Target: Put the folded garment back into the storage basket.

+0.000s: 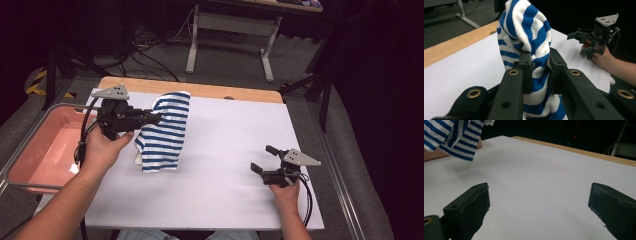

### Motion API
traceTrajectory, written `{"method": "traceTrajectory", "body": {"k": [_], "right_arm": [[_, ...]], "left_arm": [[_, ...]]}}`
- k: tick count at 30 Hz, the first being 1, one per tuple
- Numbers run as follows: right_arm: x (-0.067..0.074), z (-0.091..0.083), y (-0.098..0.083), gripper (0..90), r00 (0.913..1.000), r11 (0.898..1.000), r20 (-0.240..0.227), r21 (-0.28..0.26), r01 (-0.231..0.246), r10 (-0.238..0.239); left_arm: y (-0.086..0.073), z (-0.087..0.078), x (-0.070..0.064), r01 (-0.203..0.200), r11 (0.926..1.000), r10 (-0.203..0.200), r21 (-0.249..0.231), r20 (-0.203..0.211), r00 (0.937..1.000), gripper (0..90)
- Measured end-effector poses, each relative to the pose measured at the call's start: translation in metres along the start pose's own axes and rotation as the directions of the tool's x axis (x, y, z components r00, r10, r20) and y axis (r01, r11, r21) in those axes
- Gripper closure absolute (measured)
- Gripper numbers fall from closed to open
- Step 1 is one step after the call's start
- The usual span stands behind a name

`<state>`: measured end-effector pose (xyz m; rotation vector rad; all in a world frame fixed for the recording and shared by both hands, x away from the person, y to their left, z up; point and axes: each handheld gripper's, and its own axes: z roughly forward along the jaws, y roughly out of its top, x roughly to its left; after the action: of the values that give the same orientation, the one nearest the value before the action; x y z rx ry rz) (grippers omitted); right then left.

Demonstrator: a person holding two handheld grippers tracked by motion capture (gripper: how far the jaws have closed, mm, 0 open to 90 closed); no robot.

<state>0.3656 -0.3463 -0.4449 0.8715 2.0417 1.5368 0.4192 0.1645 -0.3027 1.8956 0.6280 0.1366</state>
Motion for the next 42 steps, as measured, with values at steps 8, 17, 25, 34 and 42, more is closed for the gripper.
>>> {"method": "traceTrajectory", "body": {"k": [8, 17, 25, 34, 42], "right_arm": [[0.000, 0.000, 0.000, 4.1, 1.0000, 1.000, -0.001, 0.002, 0.001, -0.001], [0.001, 0.001, 0.000, 4.1, 1.0000, 1.000, -0.003, 0.005, 0.005, -0.005], [0.001, 0.001, 0.000, 4.1, 1.0000, 1.000, -0.007, 0.004, 0.007, -0.007], [0.001, 0.000, 0.000, 3.9, 1.0000, 1.000, -0.002, 0.006, 0.008, -0.008], [0.001, 0.000, 0.000, 3.9, 1.0000, 1.000, -0.003, 0.006, 0.009, -0.009]], "left_arm": [[0.001, -0.031, 0.011, 0.005, 1.0000, -0.004, 0.004, -0.047, 0.9989, 76.9], [-0.005, -0.063, 0.021, 0.024, 0.9994, -0.026, -0.026, -0.088, 0.9958, 76.9], [-0.012, -0.086, 0.028, 0.038, 0.9987, -0.042, -0.033, -0.144, 0.9887, 76.9], [-0.020, -0.116, 0.035, 0.052, 0.9976, -0.060, -0.045, -0.200, 0.9779, 76.9], [-0.026, -0.138, 0.039, 0.063, 0.9962, -0.075, -0.061, -0.232, 0.9697, 76.9]]}}
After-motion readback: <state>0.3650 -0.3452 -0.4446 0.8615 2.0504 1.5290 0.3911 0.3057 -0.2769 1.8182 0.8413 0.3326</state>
